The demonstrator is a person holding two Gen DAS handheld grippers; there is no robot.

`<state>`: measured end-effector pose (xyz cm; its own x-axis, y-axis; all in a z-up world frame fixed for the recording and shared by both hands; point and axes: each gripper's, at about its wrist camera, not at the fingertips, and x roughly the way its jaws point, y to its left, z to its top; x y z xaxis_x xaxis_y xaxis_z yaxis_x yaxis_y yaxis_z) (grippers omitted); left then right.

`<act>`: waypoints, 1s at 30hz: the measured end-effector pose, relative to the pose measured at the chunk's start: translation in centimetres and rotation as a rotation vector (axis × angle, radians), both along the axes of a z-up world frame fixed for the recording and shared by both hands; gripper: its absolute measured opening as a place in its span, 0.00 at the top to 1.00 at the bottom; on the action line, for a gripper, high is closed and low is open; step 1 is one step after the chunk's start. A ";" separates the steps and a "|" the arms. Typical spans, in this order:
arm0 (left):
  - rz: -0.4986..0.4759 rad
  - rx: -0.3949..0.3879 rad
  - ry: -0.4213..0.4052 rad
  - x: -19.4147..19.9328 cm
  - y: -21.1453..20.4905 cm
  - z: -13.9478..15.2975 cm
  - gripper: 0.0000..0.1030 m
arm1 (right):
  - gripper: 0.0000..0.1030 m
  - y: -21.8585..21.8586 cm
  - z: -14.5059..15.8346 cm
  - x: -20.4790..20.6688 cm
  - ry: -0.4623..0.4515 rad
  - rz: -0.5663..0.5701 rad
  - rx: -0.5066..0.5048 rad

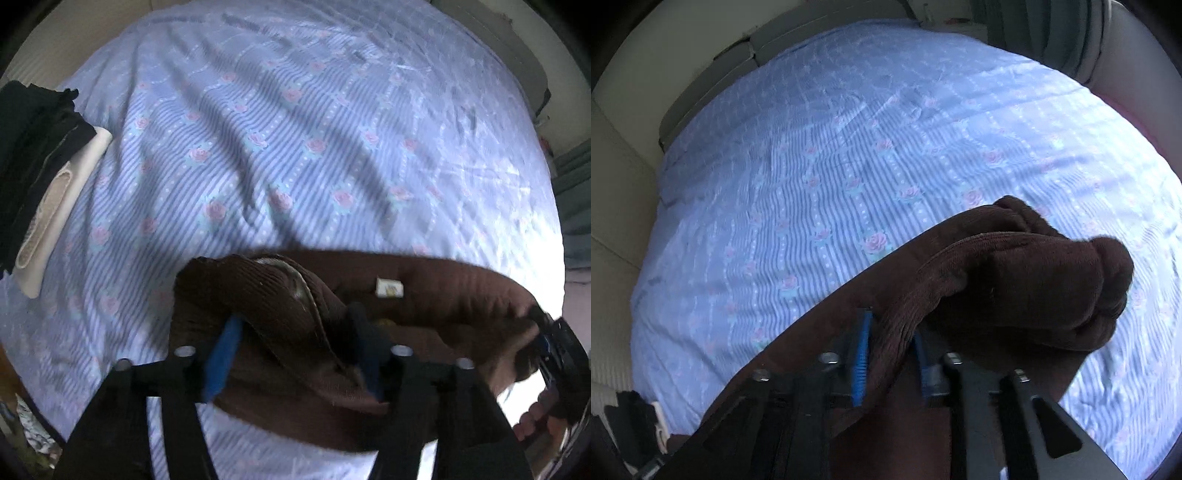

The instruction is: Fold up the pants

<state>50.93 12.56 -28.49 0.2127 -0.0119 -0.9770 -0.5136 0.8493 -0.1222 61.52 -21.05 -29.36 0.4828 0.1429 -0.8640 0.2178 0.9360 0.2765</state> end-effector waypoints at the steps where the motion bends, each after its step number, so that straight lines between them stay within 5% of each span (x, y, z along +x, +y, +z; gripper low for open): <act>1: -0.026 0.047 0.011 -0.5 -0.5 1.1 0.18 | 0.53 0.1 0.4 -0.3 -0.009 0.009 -0.005; 4: -0.144 0.185 -0.019 -1.9 -1.9 4.3 0.16 | 0.43 0.0 2.5 -2.3 -0.051 0.030 -0.024; 7: -0.366 0.302 -0.107 -2.7 -4.3 7.0 0.10 | 0.40 -0.8 5.0 -5.3 -0.112 0.070 -0.043; 11: -0.772 0.325 -0.210 -1.2 -8.2 6.3 0.10 | 0.32 -3.1 6.4 -8.7 -0.166 0.053 -0.138; 15: -1.009 0.262 -0.189 1.8 -11.6 2.6 0.11 | 0.32 -5.2 5.2 -9.8 -0.139 0.028 -0.248; 24: -1.073 0.015 -0.078 5.8 -15.1 -4.7 0.29 | 0.32 -9.6 -0.5 -10.8 -0.038 -0.104 -0.135; 30: -1.014 -0.049 -0.030 6.3 -15.0 -5.7 0.73 | 0.32 -10.0 -4.9 -9.2 0.075 -0.119 -0.090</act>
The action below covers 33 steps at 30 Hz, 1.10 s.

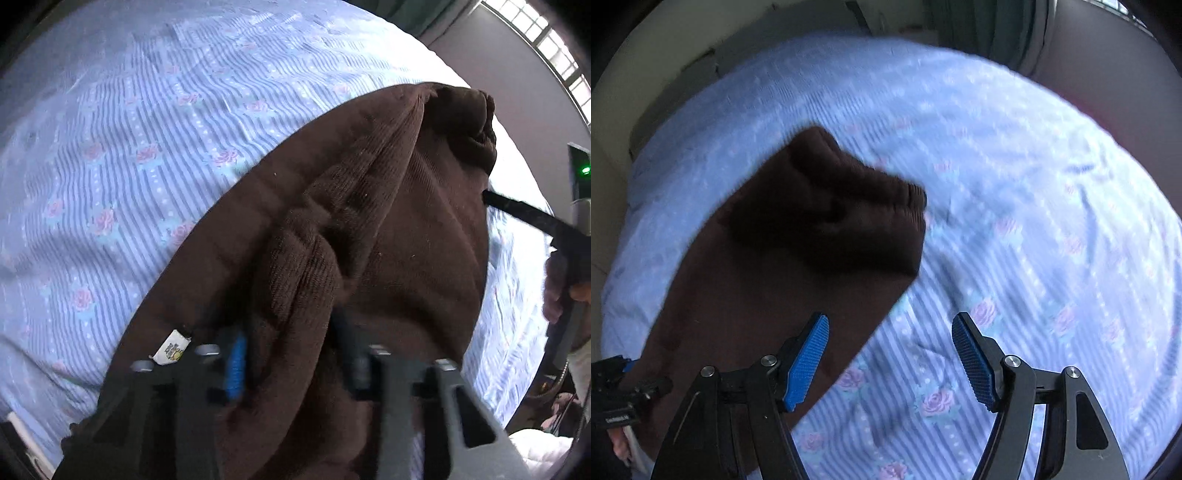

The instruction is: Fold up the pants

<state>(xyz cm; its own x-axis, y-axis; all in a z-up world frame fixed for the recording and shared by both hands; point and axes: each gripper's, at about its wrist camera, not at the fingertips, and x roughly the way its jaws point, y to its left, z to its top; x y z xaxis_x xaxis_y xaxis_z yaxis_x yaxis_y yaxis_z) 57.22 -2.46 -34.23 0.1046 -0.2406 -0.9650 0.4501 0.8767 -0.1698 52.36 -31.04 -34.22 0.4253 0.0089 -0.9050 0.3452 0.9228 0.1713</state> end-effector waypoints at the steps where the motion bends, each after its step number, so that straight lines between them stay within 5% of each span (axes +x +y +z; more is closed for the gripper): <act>1: 0.001 -0.006 -0.007 -0.1 0.1 0.5 0.81 | 0.33 -0.1 -0.4 0.1 0.005 0.000 0.013; 4: 0.016 -0.035 -0.046 -0.6 0.3 2.4 0.85 | 0.36 0.0 -0.5 0.5 -0.003 0.009 0.022; 6: 0.028 -0.045 -0.078 -0.6 0.4 3.6 0.85 | 0.49 0.1 -0.4 0.8 -0.018 0.036 0.034; 8: 0.036 -0.046 -0.091 -0.2 0.4 4.3 0.85 | 0.78 0.5 -0.1 1.5 -0.037 0.074 0.046; 9: 0.045 -0.045 -0.097 0.1 0.5 4.4 0.85 | 0.83 0.6 0.1 1.8 -0.041 0.081 0.036; 13: 0.081 -0.025 -0.102 2.2 0.9 3.9 0.85 | 0.90 0.3 2.8 2.8 -0.121 0.047 -0.017; 19: 0.179 -0.016 -0.091 4.9 2.5 1.4 0.85 | 0.89 -0.1 4.9 5.6 -0.187 0.054 -0.070; 21: 0.199 -0.019 -0.071 5.1 2.6 0.4 0.85 | 0.81 0.0 5.2 5.6 -0.184 0.073 -0.112; 23: 0.192 0.003 -0.056 4.9 2.4 -0.3 0.85 | 0.53 0.8 5.4 5.4 -0.200 0.108 -0.146; 24: 0.187 0.010 -0.058 4.8 2.2 -0.3 0.84 | 0.51 1.1 5.4 5.3 -0.214 0.134 -0.167; 31: 0.180 -0.001 -0.069 3.9 2.2 0.3 0.84 | 0.52 2.6 5.0 8.7 -0.198 0.333 -0.284; 32: 0.182 -0.003 -0.064 3.9 2.2 0.5 0.83 | 0.68 2.4 4.9 9.3 -0.185 0.340 -0.290; 33: 0.185 -0.010 -0.063 3.8 2.3 0.6 0.83 | 0.71 2.2 5.0 10.1 -0.179 0.335 -0.285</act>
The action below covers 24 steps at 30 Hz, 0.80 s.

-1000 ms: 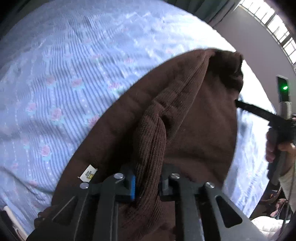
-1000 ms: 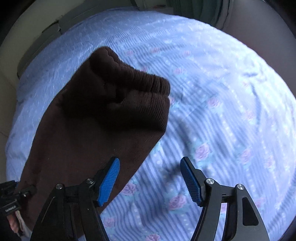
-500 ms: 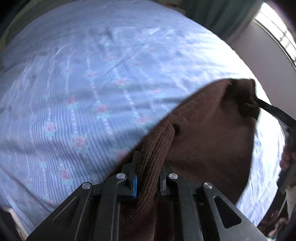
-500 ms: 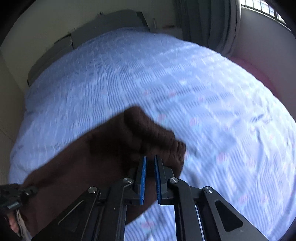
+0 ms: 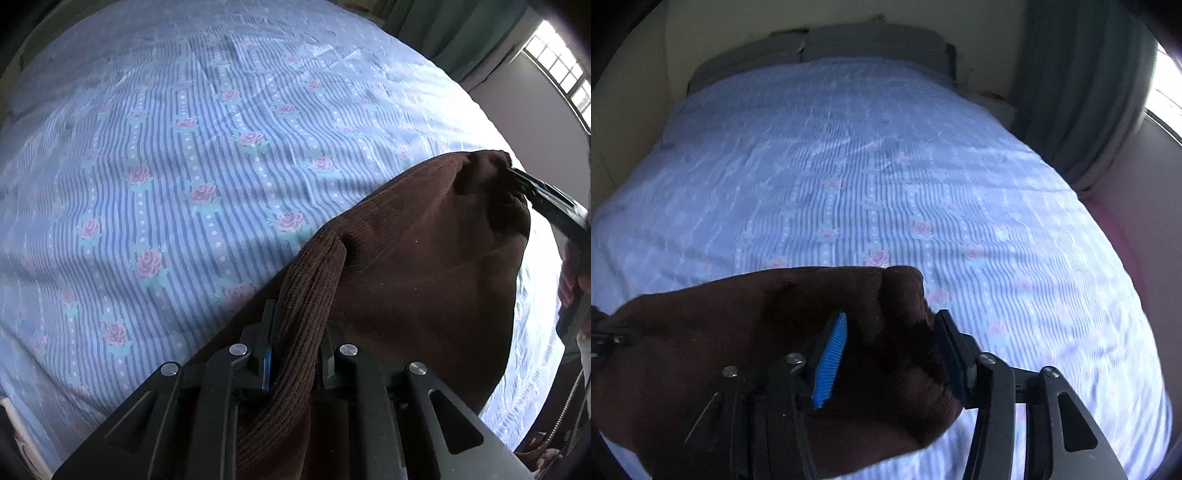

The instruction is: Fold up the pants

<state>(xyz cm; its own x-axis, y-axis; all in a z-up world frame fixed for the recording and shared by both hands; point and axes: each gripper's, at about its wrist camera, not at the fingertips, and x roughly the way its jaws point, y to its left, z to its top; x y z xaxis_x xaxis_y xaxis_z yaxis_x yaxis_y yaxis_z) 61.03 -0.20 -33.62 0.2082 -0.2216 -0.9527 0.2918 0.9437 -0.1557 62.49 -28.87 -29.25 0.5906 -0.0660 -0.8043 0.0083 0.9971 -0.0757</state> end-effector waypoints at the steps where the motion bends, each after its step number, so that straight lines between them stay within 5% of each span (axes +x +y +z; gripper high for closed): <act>1: 0.002 -0.009 0.000 -0.1 0.0 0.1 0.83 | 0.74 -0.4 0.2 0.4 0.003 -0.002 0.019; 4: 0.004 -0.008 -0.012 -0.4 0.0 0.5 0.83 | 0.99 -1.1 1.2 1.2 -0.033 -0.034 0.016; 6: 0.012 -0.003 -0.014 -0.4 -0.1 0.5 0.80 | 0.99 -1.4 2.0 2.3 -0.090 -0.063 0.009; 9: 0.036 0.053 -0.021 -0.3 -0.4 0.4 0.65 | 0.96 -1.9 1.3 4.4 -0.032 -0.104 0.029; 12: 0.104 0.051 -0.090 -1.3 0.6 2.9 0.53 | 0.62 -1.0 1.8 3.1 -0.015 -0.108 0.052; 14: 0.165 0.011 -0.145 -2.7 2.2 5.3 0.32 | 0.39 0.1 3.0 1.2 -0.052 -0.083 0.060; 18: 0.271 0.015 -0.257 -7.4 6.9 9.4 0.25 | 0.36 3.4 4.8 -3.4 -0.062 -0.021 0.058; 24: 0.332 0.084 -0.234 -13.5 13.7 9.3 0.25 | 0.36 10.7 4.3 -10.0 0.036 0.165 0.122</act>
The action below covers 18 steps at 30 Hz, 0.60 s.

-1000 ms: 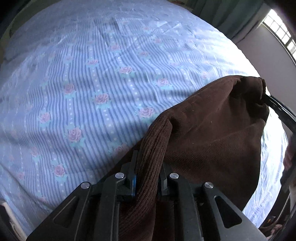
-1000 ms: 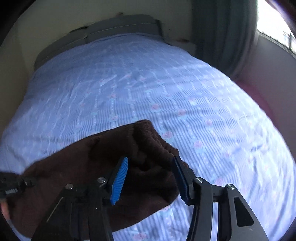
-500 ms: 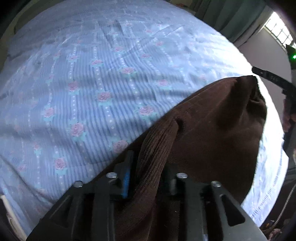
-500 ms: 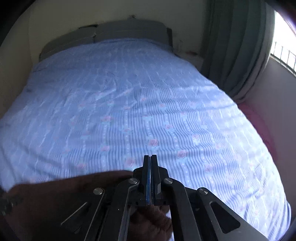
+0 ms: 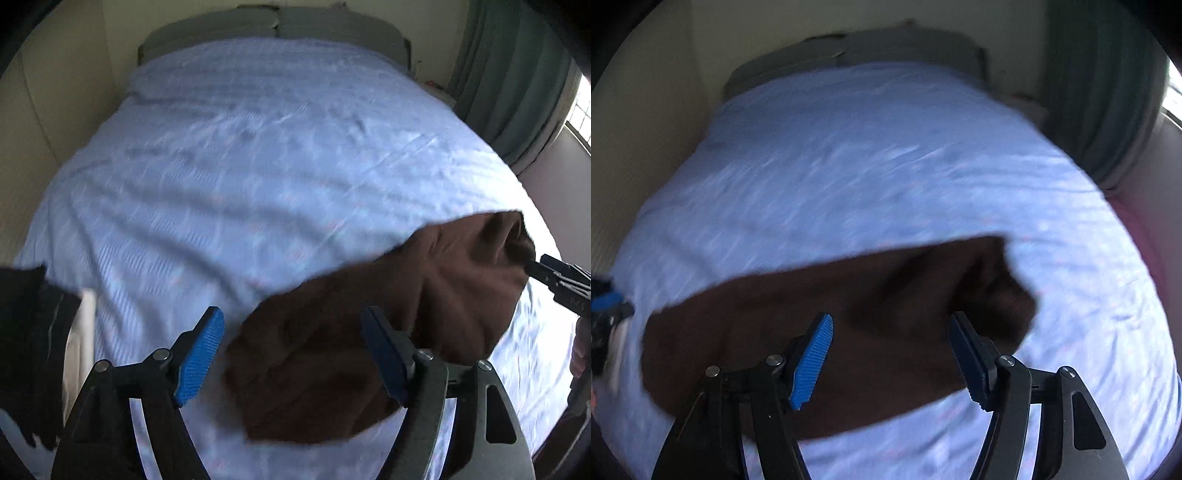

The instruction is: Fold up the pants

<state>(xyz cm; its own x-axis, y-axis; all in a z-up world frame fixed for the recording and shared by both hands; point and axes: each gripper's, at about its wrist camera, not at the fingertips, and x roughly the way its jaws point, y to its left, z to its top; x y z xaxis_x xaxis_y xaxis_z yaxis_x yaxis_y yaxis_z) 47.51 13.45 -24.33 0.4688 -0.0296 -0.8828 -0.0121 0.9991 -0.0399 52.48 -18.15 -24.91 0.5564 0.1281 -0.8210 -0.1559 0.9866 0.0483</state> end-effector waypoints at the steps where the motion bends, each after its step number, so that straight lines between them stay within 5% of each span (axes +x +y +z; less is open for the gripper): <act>1: 0.007 -0.015 0.013 -0.5 0.7 -0.4 0.25 | 0.36 1.4 -0.3 -0.6 0.012 0.040 0.009; 8: 0.108 -0.266 0.106 0.2 7.3 -5.4 0.28 | 0.36 8.3 -2.9 -1.3 0.123 0.159 0.055; 18: 0.107 -0.568 0.201 3.1 7.6 -12.4 0.33 | 0.36 11.3 -4.2 -1.0 0.174 0.156 0.039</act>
